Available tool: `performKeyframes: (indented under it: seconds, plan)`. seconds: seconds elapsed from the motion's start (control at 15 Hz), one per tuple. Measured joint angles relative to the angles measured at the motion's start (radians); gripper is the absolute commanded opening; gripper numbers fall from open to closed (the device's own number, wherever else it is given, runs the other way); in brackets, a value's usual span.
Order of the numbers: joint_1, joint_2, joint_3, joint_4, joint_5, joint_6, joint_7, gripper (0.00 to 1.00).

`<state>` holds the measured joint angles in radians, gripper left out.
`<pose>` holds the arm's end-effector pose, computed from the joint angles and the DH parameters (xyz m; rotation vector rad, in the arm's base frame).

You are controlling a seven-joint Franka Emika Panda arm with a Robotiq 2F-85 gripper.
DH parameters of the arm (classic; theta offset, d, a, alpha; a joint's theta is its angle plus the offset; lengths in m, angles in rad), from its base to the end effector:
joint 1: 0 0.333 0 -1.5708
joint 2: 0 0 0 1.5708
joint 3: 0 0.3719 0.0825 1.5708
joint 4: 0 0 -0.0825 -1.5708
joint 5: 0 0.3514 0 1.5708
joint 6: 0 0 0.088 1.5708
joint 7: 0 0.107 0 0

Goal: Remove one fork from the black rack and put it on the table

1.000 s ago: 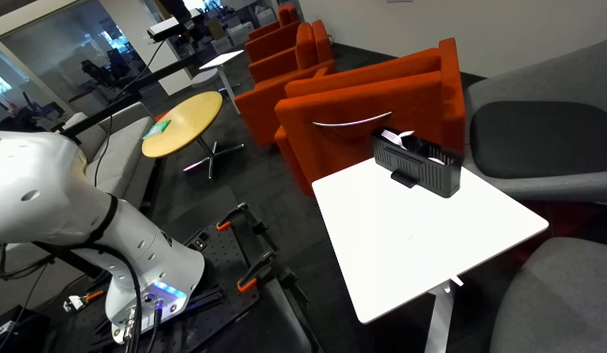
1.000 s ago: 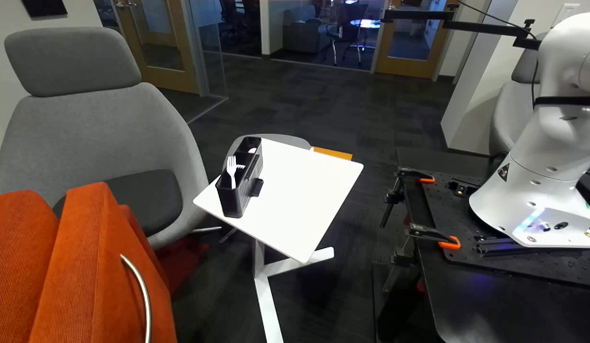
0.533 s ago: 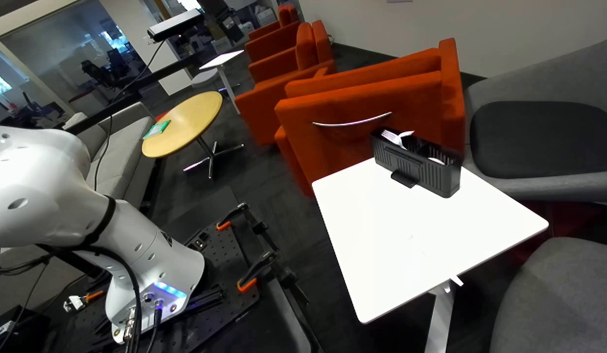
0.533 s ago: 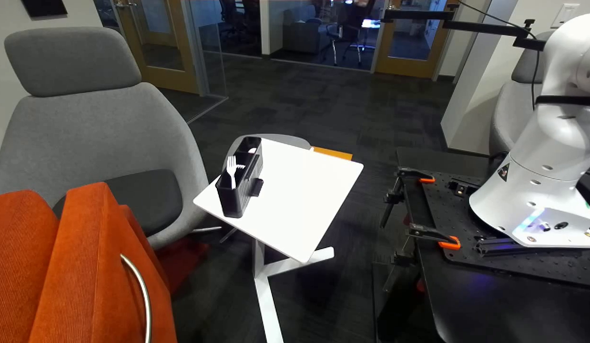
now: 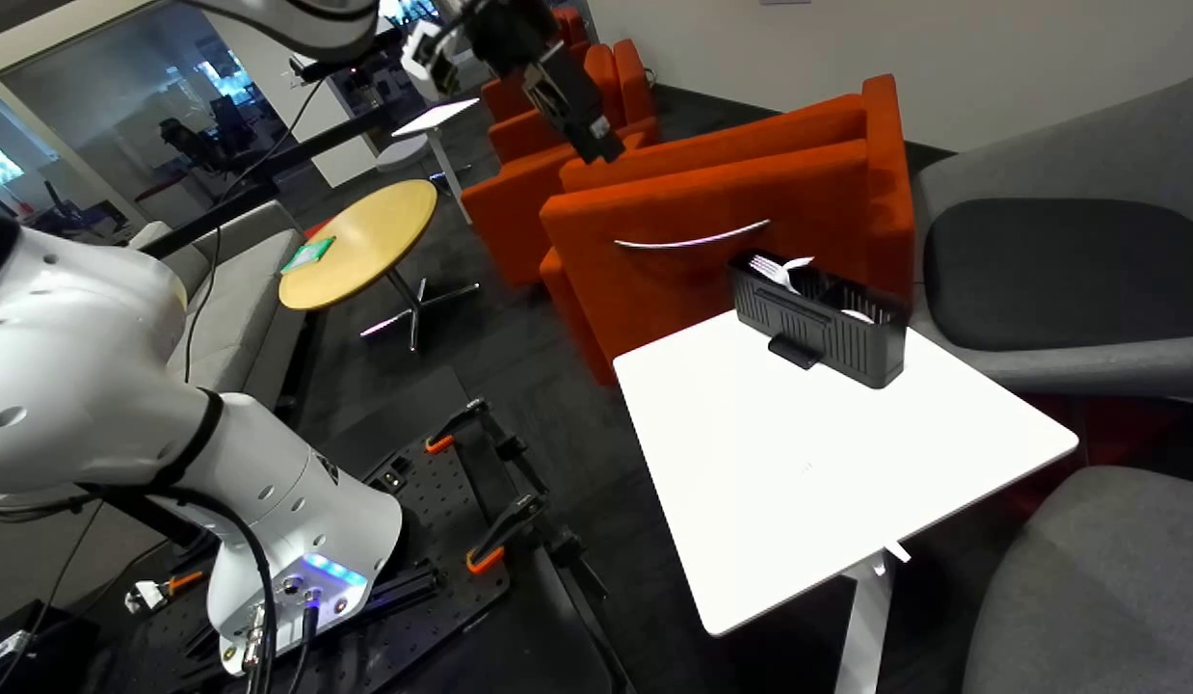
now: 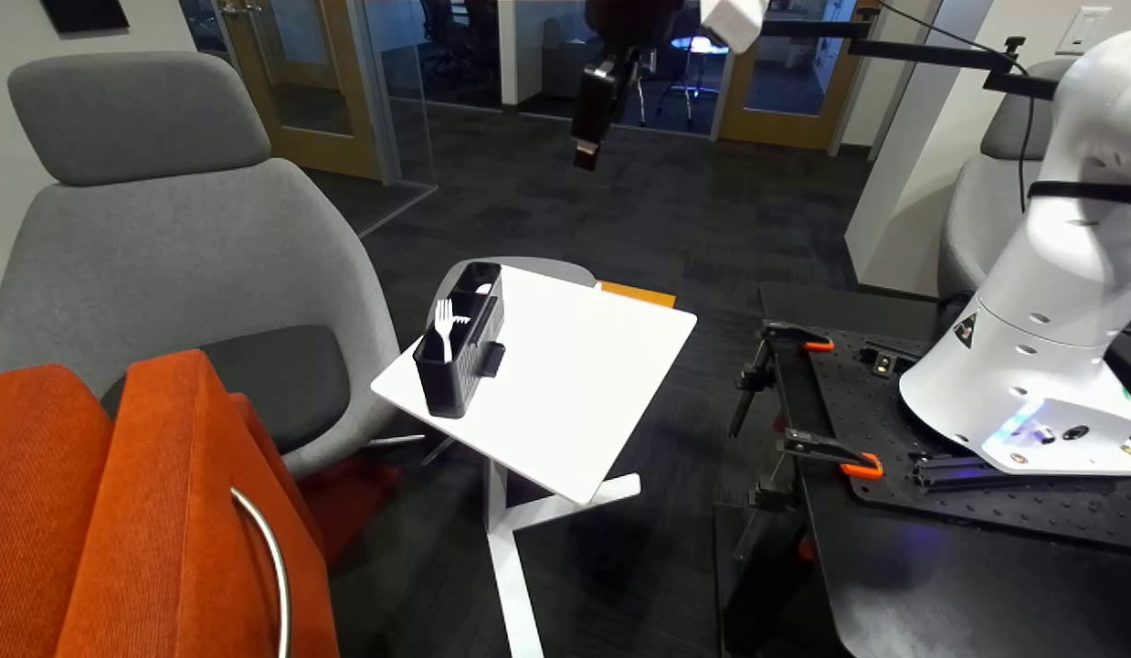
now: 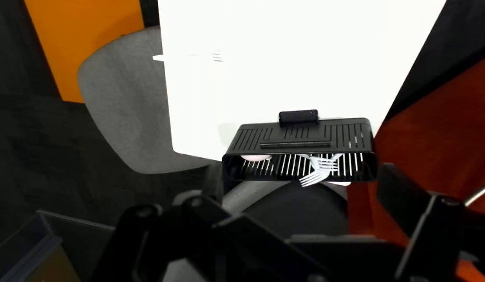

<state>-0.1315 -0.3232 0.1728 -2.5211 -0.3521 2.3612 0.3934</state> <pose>0.3981 0.0166 0.4800 2.8384 -0.1760 0.3090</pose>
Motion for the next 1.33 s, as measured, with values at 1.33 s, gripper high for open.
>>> performKeyframes:
  seconds: [1.33]
  plan:
    - [0.064, 0.605, -0.146, 0.315, -0.336, 0.238, 0.092, 1.0]
